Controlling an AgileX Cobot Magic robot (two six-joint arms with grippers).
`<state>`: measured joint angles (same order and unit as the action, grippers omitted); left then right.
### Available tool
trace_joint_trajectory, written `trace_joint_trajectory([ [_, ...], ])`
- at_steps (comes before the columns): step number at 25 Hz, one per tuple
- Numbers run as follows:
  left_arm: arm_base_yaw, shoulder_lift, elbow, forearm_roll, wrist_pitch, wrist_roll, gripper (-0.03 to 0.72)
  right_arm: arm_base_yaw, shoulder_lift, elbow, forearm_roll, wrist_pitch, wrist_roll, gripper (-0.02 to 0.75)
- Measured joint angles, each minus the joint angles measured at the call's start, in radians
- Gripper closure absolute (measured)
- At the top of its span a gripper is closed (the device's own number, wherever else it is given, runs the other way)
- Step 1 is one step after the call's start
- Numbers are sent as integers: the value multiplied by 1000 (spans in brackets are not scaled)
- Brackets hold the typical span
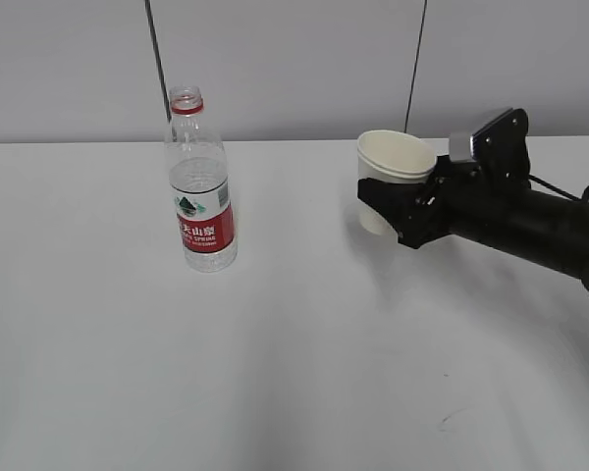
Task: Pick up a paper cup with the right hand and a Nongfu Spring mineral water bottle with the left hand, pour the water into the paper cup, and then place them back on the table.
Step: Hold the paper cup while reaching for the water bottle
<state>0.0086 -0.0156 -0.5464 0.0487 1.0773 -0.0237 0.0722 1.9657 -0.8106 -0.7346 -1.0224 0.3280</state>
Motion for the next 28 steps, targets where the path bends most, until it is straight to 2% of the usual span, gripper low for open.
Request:
trace_joint_trajectory([
  [4,0,0,0,0,0,0,428,0,0,0,-66,0,0,256],
  [11,0,111,-10,-14,-34,0,277,0,0,0,-100,0,0,256],
  [17,0,284,-31,-83,-303,7,255,0,0,0,-100,0,2,256],
  [19,0,367,-31,-111,-383,46,230,0,0,0,-98,0,2,256],
  [23,0,549,-31,-229,-550,187,116,0,0,0,-87,0,2,256],
  [28,-3,746,-22,-299,-749,260,82,0,0,0,-82,0,2,256],
])
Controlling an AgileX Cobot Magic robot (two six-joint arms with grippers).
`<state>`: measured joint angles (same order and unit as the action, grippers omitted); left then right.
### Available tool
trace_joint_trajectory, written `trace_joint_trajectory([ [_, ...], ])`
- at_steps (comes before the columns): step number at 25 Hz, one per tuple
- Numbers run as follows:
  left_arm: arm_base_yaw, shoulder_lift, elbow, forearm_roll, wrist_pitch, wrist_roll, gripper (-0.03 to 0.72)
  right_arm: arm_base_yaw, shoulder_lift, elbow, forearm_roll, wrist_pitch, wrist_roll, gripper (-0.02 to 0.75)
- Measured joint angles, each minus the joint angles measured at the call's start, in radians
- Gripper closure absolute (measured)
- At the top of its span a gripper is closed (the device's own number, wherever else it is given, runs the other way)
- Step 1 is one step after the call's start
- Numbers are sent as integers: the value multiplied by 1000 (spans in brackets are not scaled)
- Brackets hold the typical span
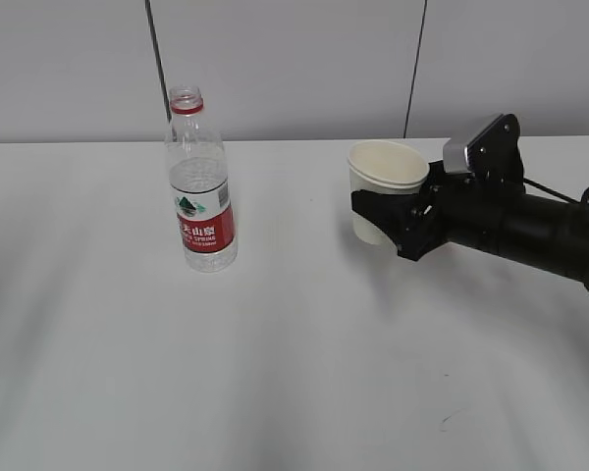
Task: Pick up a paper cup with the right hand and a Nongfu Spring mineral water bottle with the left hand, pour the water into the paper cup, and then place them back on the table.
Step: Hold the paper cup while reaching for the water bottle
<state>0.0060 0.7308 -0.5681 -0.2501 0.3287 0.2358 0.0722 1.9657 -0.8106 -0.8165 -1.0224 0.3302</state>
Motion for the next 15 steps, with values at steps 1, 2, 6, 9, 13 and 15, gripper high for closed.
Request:
trace_joint_trajectory([
  [1,-5,36,9,-2,-50,7,81,0,0,0,0,0,0,256],
  [2,-13,65,24,-5,-95,13,82,0,0,0,0,0,0,256],
  [6,-82,196,99,-11,-347,21,83,0,0,0,2,0,0,256],
  [9,-164,296,162,-24,-570,21,87,0,0,0,2,0,0,256],
  [13,-288,470,209,-29,-839,-35,92,0,0,0,2,0,0,256],
  [15,-334,583,211,-19,-959,-90,92,0,0,0,2,0,0,256],
])
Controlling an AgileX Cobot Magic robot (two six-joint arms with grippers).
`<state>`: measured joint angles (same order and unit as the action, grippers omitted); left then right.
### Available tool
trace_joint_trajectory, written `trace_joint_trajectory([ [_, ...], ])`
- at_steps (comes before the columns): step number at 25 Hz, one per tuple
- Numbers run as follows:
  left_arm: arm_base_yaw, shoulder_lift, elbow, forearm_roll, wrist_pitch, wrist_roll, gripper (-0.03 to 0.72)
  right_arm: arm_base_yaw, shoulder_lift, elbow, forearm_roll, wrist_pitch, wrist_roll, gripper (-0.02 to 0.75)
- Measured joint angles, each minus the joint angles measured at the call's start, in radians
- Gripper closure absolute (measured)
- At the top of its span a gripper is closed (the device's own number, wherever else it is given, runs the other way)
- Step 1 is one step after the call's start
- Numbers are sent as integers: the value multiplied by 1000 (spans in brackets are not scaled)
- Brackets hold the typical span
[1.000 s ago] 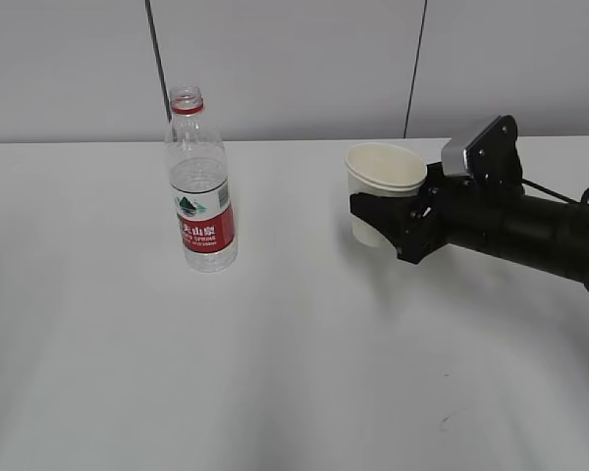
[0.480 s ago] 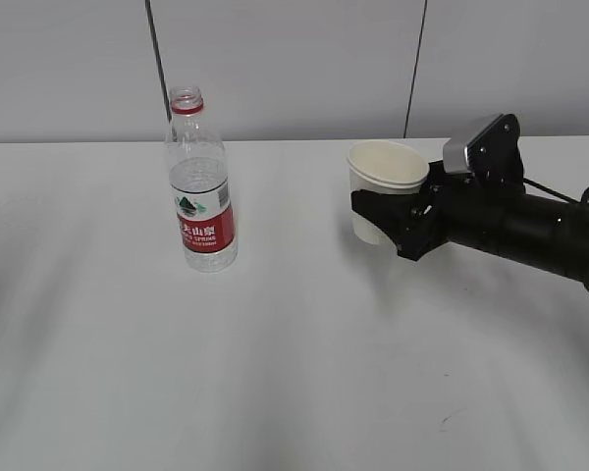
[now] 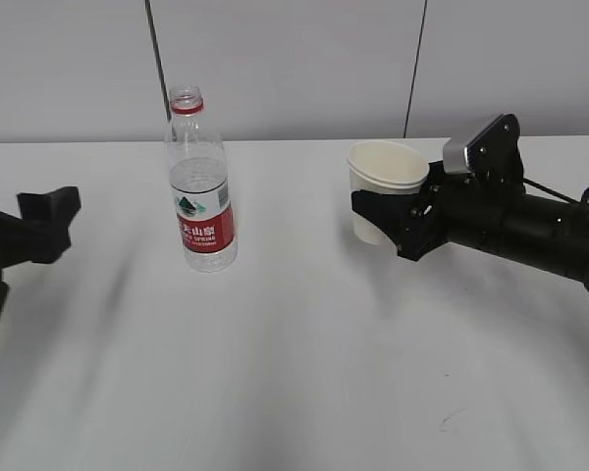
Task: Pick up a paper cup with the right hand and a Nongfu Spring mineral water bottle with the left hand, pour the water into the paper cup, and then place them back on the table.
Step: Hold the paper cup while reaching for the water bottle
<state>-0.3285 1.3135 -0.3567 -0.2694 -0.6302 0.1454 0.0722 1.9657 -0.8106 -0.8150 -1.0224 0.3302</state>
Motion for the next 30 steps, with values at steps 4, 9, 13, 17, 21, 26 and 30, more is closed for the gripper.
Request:
trace_joint_trajectory([
  [4,-43,218,0,100,-224,-126,92,0,0,0,0,2,0,256],
  [9,-53,429,-12,232,-450,-192,92,0,0,0,0,4,0,256],
  [13,-53,538,-79,278,-492,-205,92,0,0,0,0,9,0,256],
  [17,-53,594,-155,344,-503,-212,55,0,0,0,0,15,0,256],
  [21,-53,624,-224,364,-497,-228,5,0,0,0,0,17,0,256],
  [26,-53,657,-299,420,-460,-243,-3,0,0,0,0,24,0,256],
  [30,-54,708,-353,435,-430,-271,-3,0,0,0,0,24,0,256],
])
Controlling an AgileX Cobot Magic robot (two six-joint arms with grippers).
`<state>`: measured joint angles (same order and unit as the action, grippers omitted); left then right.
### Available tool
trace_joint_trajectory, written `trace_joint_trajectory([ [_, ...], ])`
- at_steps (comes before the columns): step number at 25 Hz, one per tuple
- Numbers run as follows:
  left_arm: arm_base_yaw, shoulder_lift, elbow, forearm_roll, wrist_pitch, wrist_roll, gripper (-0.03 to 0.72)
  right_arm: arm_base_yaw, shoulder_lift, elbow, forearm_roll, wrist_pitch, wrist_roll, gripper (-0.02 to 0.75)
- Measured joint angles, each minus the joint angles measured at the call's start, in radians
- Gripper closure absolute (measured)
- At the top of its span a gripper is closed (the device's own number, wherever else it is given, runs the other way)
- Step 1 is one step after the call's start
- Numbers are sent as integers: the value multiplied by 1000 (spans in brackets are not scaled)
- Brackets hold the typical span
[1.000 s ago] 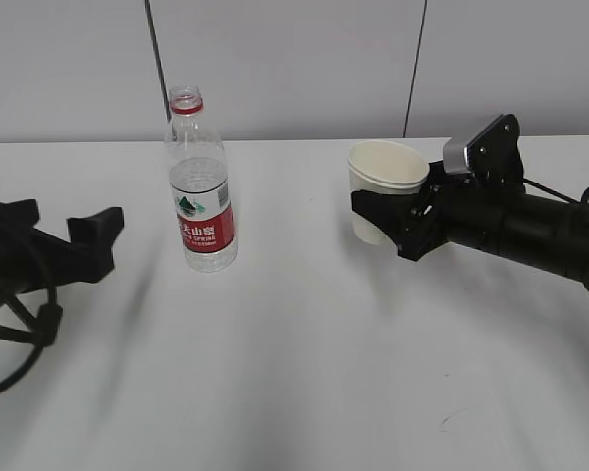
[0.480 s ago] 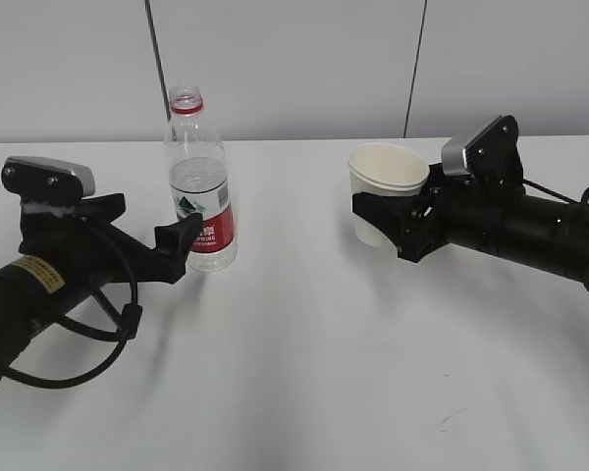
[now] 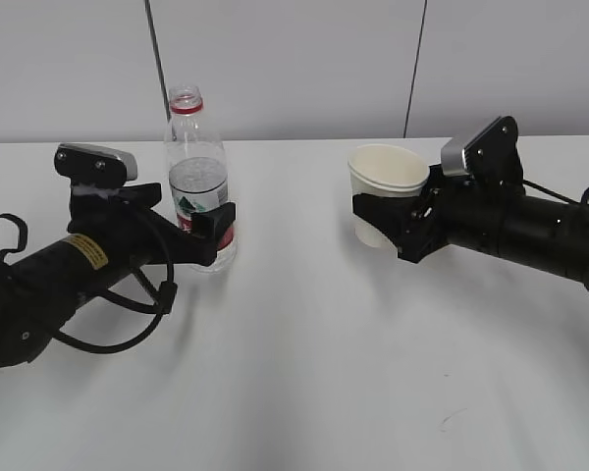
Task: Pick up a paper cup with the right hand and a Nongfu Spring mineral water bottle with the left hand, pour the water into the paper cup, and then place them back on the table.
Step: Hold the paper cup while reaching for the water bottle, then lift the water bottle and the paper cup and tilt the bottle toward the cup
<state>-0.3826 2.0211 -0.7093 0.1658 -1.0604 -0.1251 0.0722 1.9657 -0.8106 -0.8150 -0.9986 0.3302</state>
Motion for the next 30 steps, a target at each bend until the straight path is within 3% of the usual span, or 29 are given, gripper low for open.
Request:
trace_joint_trajectory([
  [13,0,127,-158,5,34,-16,6,0,0,0,0,0,0,256],
  [21,0,150,-162,19,15,-17,197,0,0,0,0,0,0,256],
  [30,0,150,-162,23,-9,-17,275,0,0,0,0,2,0,256],
])
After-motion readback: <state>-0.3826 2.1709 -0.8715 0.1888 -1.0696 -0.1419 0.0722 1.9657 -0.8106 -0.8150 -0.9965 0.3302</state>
